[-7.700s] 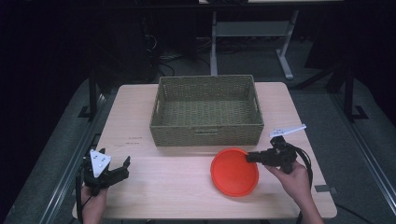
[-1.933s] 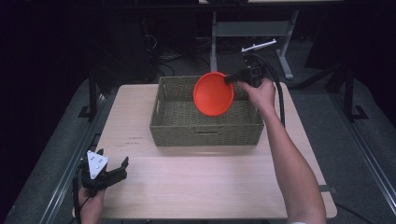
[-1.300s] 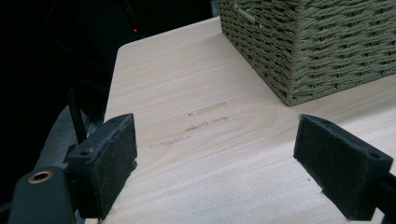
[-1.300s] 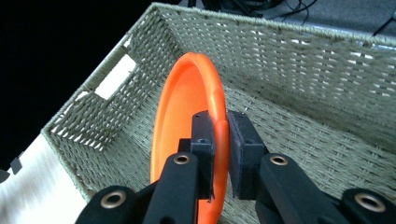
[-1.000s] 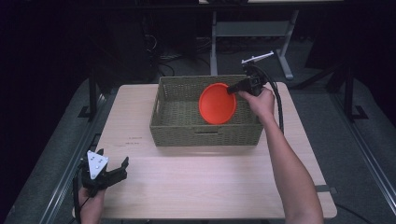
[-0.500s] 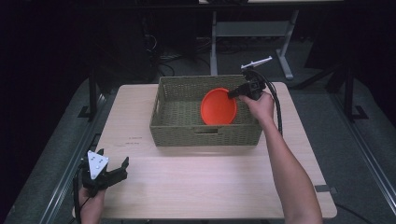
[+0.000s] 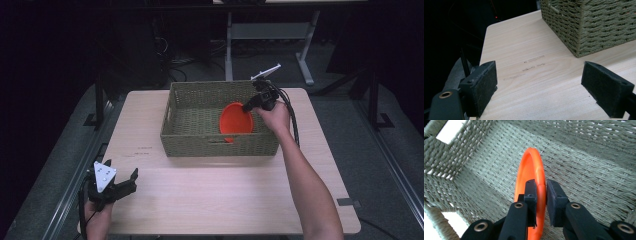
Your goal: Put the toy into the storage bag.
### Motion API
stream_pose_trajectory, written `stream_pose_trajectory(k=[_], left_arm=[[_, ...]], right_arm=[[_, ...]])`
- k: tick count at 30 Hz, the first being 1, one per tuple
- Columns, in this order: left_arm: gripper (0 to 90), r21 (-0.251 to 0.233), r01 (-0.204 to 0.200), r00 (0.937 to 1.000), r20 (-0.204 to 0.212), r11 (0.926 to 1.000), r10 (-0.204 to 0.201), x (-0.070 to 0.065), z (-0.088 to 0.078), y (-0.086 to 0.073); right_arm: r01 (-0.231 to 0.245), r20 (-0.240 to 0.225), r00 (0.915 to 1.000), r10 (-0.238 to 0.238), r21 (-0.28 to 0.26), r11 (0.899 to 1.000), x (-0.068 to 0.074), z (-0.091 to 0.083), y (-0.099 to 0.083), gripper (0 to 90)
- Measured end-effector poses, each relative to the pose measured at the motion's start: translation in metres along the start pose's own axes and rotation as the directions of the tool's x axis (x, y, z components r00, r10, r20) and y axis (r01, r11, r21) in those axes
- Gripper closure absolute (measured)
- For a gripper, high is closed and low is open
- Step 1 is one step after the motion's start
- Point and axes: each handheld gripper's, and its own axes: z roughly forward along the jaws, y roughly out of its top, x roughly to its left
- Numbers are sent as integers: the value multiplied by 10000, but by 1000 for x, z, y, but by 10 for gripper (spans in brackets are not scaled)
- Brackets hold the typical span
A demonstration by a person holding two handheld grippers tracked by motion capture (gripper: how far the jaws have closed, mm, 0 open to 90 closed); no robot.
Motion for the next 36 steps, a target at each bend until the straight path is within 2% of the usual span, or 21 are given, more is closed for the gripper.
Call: stream_pose_trajectory(k=[3, 8, 12, 19, 24, 26, 32, 36], left_arm=[[128, 50, -74, 10000, 11, 10000, 74, 0, 0, 0], [128, 41, -61, 10000, 8, 10000, 61, -1, 0, 0], [128, 36, -87, 10000, 9, 10000, 87, -1, 0, 1], [128, 78, -27, 10000, -6, 10000, 27, 0, 0, 1], [128, 32, -68, 10000, -1, 10000, 68, -1, 0, 0], [128, 64, -83, 10000, 16, 9999, 82, -1, 0, 0], [128, 57, -137, 9999, 18, 9999, 137, -1, 0, 1], [128, 68, -134, 9999, 51, 9999, 133, -1, 1, 0]], right_arm=[[-39, -216, 9998, 38, -43, 10000, -1, -1, 0, 767], [-145, -6, 9999, 144, -468, 9988, -2, -13, 0, 720], [-269, -155, 9995, 257, -808, 9964, -6, -22, -2, 708], [-59, -213, 9998, 41, -853, 9963, -3, -31, -6, 680], [-54, -577, 9983, 4, -863, 9963, 0, -33, -10, 616], [46, -929, 9956, -133, -934, 9956, 0, -34, -12, 600], [29, -1012, 9948, -113, -831, 9965, -1, -37, -17, 557], [-11, -1250, 9921, -97, -864, 9963, -2, -39, -19, 515]])
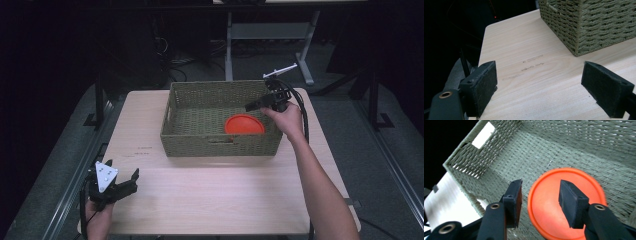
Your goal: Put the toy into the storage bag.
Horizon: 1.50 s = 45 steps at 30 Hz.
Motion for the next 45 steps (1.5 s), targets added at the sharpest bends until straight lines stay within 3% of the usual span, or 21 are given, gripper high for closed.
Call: stream_pose_trajectory(k=[18, 45], left_arm=[[128, 45, -28, 10000, -30, 10000, 28, 1, 0, 0], [128, 9, -72, 10000, -31, 10000, 72, -1, 0, 0]], right_arm=[[-18, -626, 9980, -1, -304, 9995, 5, -10, -11, 344], [470, -1323, 9897, -539, -542, 9974, 27, -36, -32, 227]])
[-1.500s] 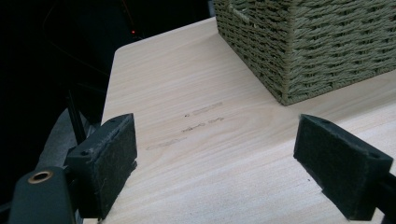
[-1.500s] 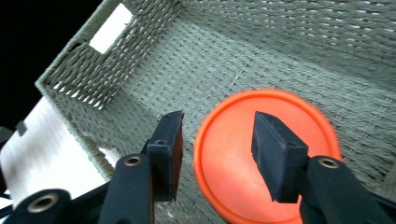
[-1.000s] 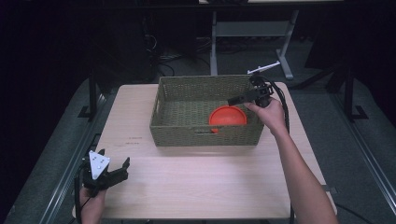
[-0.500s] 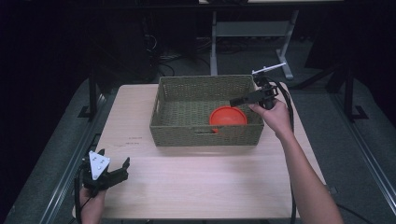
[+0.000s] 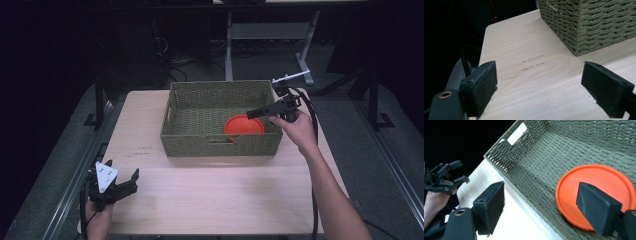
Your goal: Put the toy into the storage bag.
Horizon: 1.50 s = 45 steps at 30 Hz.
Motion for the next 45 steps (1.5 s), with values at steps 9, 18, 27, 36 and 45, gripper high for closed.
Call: stream_pose_trajectory(k=[9, 18, 27, 36, 45], left_arm=[[128, -3, -11, 10000, -3, 10000, 11, 0, 0, 0], [128, 12, -46, 10000, 24, 10000, 46, 0, 0, 0], [128, 15, -23, 10000, 2, 10000, 23, 0, -1, 0], [128, 20, -38, 10000, -8, 10000, 38, 0, -1, 0], [128, -14, -53, 10000, 5, 10000, 53, -1, -1, 0]], right_arm=[[130, -113, 9999, -130, 15, 9999, 4, -8, -13, 221], [277, -208, 9994, -274, 132, 9995, 7, -11, -27, 217], [356, -221, 9991, -353, 138, 9993, 11, -16, -41, 208], [534, -217, 9983, -535, -41, 9986, 17, -24, -56, 193], [462, -89, 9989, -462, -20, 9989, 15, -29, -73, 184]])
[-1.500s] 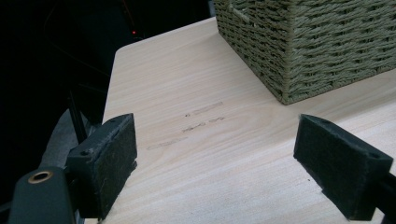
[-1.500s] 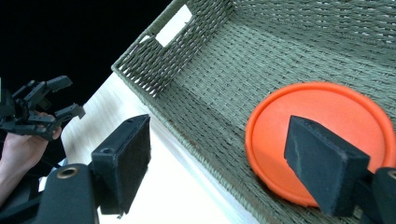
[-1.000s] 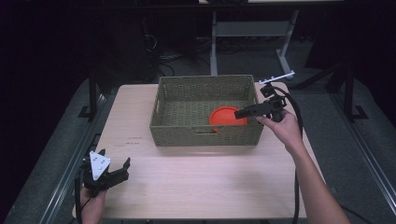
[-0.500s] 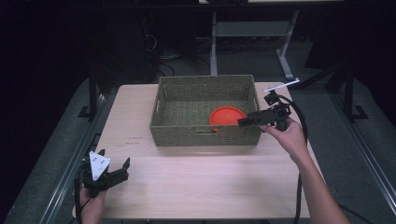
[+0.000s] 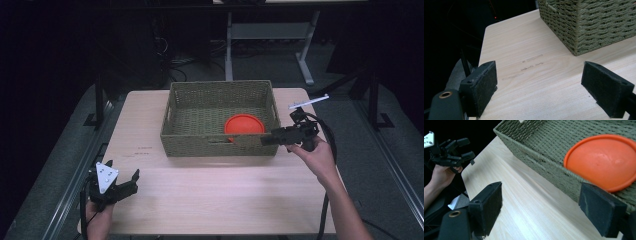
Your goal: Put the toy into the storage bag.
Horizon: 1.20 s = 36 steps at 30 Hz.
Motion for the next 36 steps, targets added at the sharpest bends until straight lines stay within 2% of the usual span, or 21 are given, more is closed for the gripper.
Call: stream_pose_trajectory(k=[18, 29, 36], left_arm=[[128, 31, -40, 10000, 7, 10000, 40, -1, -1, 0], [128, 10, -30, 10000, -4, 10000, 30, -1, -1, 0], [128, 44, -57, 10000, 0, 10000, 57, -1, -1, 0]], right_arm=[[-112, 74, 9999, 112, 34, 9999, -3, -5, -26, 176], [-528, -18, 9986, 528, 2, 9986, -14, -8, -47, 178], [-629, 15, 9980, 629, 88, 9980, -19, -7, -57, 179]])
